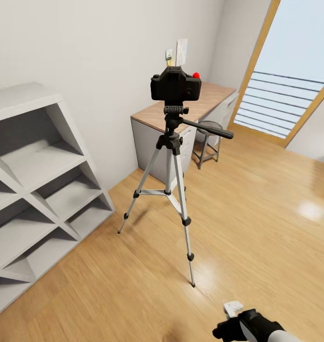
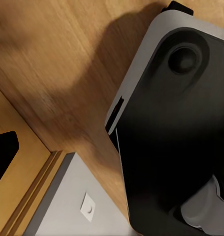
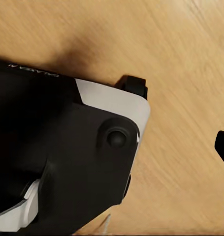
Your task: Attach the digital camera to the camera tripod in the bedroom.
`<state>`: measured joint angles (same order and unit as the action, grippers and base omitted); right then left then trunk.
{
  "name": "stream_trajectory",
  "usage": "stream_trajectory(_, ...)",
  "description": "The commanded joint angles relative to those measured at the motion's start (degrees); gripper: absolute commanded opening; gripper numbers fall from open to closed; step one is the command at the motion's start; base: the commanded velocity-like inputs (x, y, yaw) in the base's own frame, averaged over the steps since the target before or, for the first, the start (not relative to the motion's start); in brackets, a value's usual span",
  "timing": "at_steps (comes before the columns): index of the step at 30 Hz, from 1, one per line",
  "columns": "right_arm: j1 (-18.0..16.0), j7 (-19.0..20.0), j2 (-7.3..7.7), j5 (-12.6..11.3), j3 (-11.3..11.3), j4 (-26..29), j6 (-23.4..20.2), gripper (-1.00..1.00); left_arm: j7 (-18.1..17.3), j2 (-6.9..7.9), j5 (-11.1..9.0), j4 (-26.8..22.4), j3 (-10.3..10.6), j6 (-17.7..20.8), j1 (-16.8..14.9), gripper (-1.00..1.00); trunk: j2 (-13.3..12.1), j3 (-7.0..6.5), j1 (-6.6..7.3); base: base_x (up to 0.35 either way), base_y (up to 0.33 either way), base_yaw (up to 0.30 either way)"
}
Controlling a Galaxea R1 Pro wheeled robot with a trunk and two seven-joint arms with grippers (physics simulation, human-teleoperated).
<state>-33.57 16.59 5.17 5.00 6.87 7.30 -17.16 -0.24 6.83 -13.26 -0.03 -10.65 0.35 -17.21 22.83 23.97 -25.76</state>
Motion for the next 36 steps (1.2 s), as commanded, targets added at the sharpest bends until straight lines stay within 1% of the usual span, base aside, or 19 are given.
stream_trajectory(1,0.0,0.2,0.10,0.5,0.2,-1.8,1.5,1.00,0.0,-0.01,-0.2,0.0,-0.3,-0.1,0.0,1.00,0.1,0.07,-0.03,0.000,0.000,0.000)
stream_trajectory(3,0.0,-0.1,0.37,0.4,0.3,-4.5,4.3,1.00,0.0,-0.03,-0.2,0.0,-0.3,-0.4,0.0,1.00,0.1,0.07,-0.03,0.000,0.000,0.000)
stream_trajectory(5,0.0,-0.3,0.89,0.4,0.4,-6.2,6.1,1.00,0.0,-0.04,-0.2,0.0,-0.3,-0.6,0.0,1.00,0.1,0.07,-0.03,0.000,0.000,0.000)
stream_trajectory(6,0.4,-0.5,1.54,0.3,0.4,-7.3,7.4,1.00,0.0,-0.05,-0.2,0.0,-0.3,-0.7,0.0,1.00,0.1,0.07,-0.03,0.000,0.000,0.000)
stream_trajectory(9,1.7,-0.7,2.51,0.3,0.4,-8.2,8.6,1.00,0.0,-0.05,-0.2,0.0,-0.3,-0.8,0.0,1.00,0.1,0.07,-0.03,0.000,0.000,0.000)
stream_trajectory(12,3.5,-0.8,3.09,0.3,0.4,-8.7,9.3,1.00,0.0,-0.06,-0.2,0.0,-0.3,-0.8,0.1,1.00,0.1,0.07,-0.03,0.000,0.000,0.000)
stream_trajectory(15,5.7,-0.9,3.43,0.2,0.4,-9.0,9.8,1.00,0.0,-0.06,-0.2,0.0,-0.3,-0.9,0.1,1.00,0.1,0.07,-0.03,0.000,0.000,0.000)
stream_trajectory(16,7.4,-1.1,3.56,0.2,0.4,-9.1,10.0,1.00,0.0,-0.03,-0.1,0.0,-0.3,-0.9,0.1,1.00,0.1,0.07,-0.03,0.000,0.000,0.000)
stream_trajectory(22,13.0,-1.4,3.71,0.1,0.4,-9.2,10.8,1.00,0.0,0.00,-0.1,-0.1,-0.3,-0.9,0.1,1.00,0.1,0.07,-0.03,0.000,0.000,0.000)
stream_trajectory(23,14.8,-1.4,3.71,0.0,0.3,-9.2,11.4,1.00,0.0,-0.05,-0.1,-0.1,-0.3,-0.9,0.1,1.00,0.1,0.07,-0.03,0.000,0.000,0.000)
stream_trajectory(26,17.0,-1.4,3.69,0.0,0.3,-9.2,12.1,1.00,0.0,-0.12,0.0,-0.1,-0.3,-0.9,0.1,1.00,0.1,0.07,-0.03,0.000,0.000,0.000)
stream_trajectory(29,18.7,-1.5,3.63,-0.1,0.3,-9.3,12.6,1.00,0.0,-0.19,0.0,0.0,-0.2,-0.9,0.1,1.00,0.1,0.07,-0.03,0.000,0.000,0.000)
stream_trajectory(33,19.5,-1.5,3.57,-0.2,0.1,-9.3,12.8,1.00,0.0,-0.20,0.0,0.0,-0.2,-0.9,0.1,1.00,0.1,0.07,-0.03,0.000,0.000,0.000)
stream_trajectory(36,19.9,-1.5,3.55,-0.9,0.1,-9.3,12.9,1.00,0.0,-0.14,0.0,-0.1,-0.3,-1.0,0.1,1.00,0.1,0.07,-0.03,0.000,0.000,0.000)
